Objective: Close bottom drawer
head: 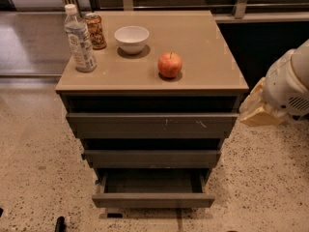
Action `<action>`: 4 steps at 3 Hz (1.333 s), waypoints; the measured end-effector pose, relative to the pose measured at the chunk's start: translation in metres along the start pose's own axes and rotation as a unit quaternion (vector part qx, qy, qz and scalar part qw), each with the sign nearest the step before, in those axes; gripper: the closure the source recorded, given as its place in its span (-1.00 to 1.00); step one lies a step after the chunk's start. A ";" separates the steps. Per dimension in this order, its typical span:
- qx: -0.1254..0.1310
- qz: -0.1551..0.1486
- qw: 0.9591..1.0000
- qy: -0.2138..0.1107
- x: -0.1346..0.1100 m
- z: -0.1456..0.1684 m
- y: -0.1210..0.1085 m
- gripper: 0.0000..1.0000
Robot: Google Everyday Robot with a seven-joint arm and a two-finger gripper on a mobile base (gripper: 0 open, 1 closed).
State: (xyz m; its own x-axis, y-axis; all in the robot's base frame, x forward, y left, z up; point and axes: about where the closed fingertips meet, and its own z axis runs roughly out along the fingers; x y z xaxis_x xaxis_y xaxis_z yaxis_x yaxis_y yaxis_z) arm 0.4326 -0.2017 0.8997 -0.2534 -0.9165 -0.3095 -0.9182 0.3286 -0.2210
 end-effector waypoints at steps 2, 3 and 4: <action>-0.018 0.031 0.999 -0.033 0.017 0.096 0.021 1.00; -0.017 0.027 0.999 -0.028 0.018 0.097 0.023 1.00; -0.024 0.024 0.999 -0.024 0.031 0.139 0.034 1.00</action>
Offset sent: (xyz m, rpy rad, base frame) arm -0.0014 0.0109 -0.0813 0.0749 0.0507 -0.0168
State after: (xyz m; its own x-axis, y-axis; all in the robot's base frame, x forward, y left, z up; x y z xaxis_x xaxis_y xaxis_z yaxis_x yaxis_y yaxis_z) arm 0.4360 -0.1876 0.7545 -0.2842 -0.8873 -0.3631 -0.9188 0.3603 -0.1613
